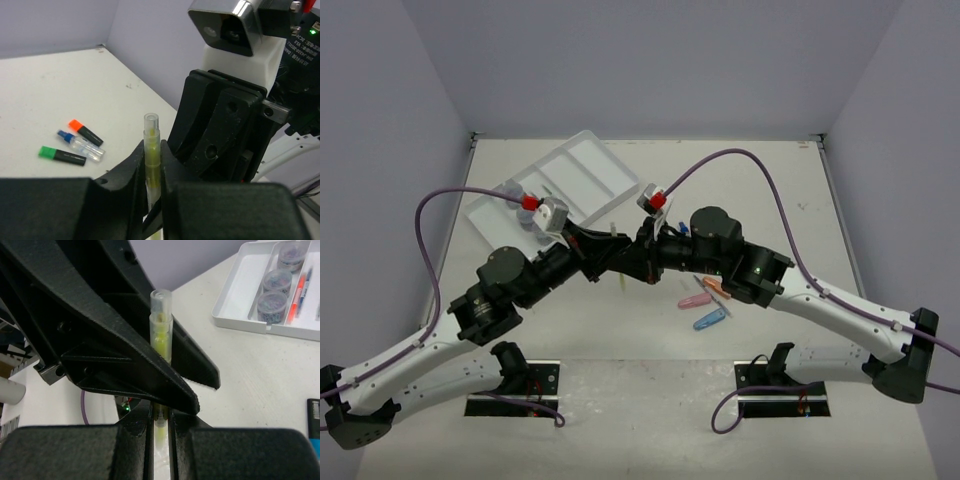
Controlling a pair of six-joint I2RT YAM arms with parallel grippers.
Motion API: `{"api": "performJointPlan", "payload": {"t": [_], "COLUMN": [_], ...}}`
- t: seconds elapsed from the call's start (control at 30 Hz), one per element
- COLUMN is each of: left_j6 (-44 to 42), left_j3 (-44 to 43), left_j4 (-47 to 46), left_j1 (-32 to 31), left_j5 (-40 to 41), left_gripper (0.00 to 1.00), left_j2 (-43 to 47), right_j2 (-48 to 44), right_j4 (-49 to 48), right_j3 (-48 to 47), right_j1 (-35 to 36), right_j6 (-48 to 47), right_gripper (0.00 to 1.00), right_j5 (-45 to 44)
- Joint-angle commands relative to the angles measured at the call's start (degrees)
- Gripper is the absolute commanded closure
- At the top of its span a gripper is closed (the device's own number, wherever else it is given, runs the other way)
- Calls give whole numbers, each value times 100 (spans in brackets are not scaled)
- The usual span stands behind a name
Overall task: Sort the stationery into containers
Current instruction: Place the pen in the storage box.
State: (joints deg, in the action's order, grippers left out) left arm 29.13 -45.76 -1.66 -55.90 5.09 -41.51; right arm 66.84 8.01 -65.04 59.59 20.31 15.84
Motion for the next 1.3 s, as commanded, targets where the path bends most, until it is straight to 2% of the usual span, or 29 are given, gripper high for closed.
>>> {"api": "performJointPlan", "payload": {"t": [0.0, 0.03, 0.13, 0.17, 0.2, 0.23, 0.33, 0.37, 0.4, 0.43, 0.53, 0.57, 0.67, 0.77, 0.8, 0.97, 1.13, 1.27], "left_j6": [-170, -151, -73, -43, 39, 153, 519, 566, 631, 707, 977, 1019, 1182, 1399, 1468, 1618, 1847, 1963], "left_j3": [-53, -64, -91, -231, -374, -455, -878, -1058, -1272, -1507, -1963, -2129, -2370, -2809, -2939, -4042, -4665, -4872], "left_j4": [508, 505, 595, 847, 964, 1152, 1848, 2035, 2243, 2465, 2759, 2789, 2753, 2412, 2341, 2316, 2625, 2694], "left_j1": [-18, -18, -17, -9, -9, 0, 87, 144, 287, 481, 1155, 1578, 2370, 3661, 3855, 4355, 4561, 4631], "left_j5": [160, 185, 517, 911, 1306, 1671, 2527, 2847, 3133, 3400, 3532, 3558, 3234, 2819, 2731, 2899, 2989, 3056], "left_gripper": [95, 100, 100, 100, 100, 100, 100, 100, 100, 100, 100, 100, 100, 100, 100, 100, 100, 97], "left_j2": [-279, -285, -280, -309, -370, -454, -853, -1021, -1228, -1459, -2033, -2410, -3118, -4438, -4700, -6254, -7247, -7632], "right_j2": [-8, 4, -23, -32, -53, -75, -152, -204, -276, -360, -598, -714, -898, -1162, -1255, -1468, -1455, -1522], "right_j4": [-840, -830, -882, -906, -892, -859, -663, -542, -402, -251, 96, 260, 370, 376, 376, 385, 385, 365], "right_j3": [-246, -242, -134, -25, 16, 82, 325, 401, 482, 566, 771, 922, 1217, 1579, 1614, 1792, 1784, 1812], "right_j1": [8, 7, 0, 8, 8, 8, -12, -35, -83, -144, -373, -609, -1109, -1629, -1651, -1686, -1697, -1690], "right_j6": [-15, -20, -35, -17, 3, 16, 154, 200, 251, 304, 477, 519, 693, 729, 687, 658, 676, 717], "right_gripper": [100, 100, 100, 99, 92, 76, 17, 8, 4, 2, 1, 1, 1, 1, 1, 1, 1, 1], "right_j5": [-73, -75, -176, -287, -355, -484, -1061, -1248, -1390, -1506, -1839, -1855, -1769, -1856, -1857, -1866, -1616, -1426]}}
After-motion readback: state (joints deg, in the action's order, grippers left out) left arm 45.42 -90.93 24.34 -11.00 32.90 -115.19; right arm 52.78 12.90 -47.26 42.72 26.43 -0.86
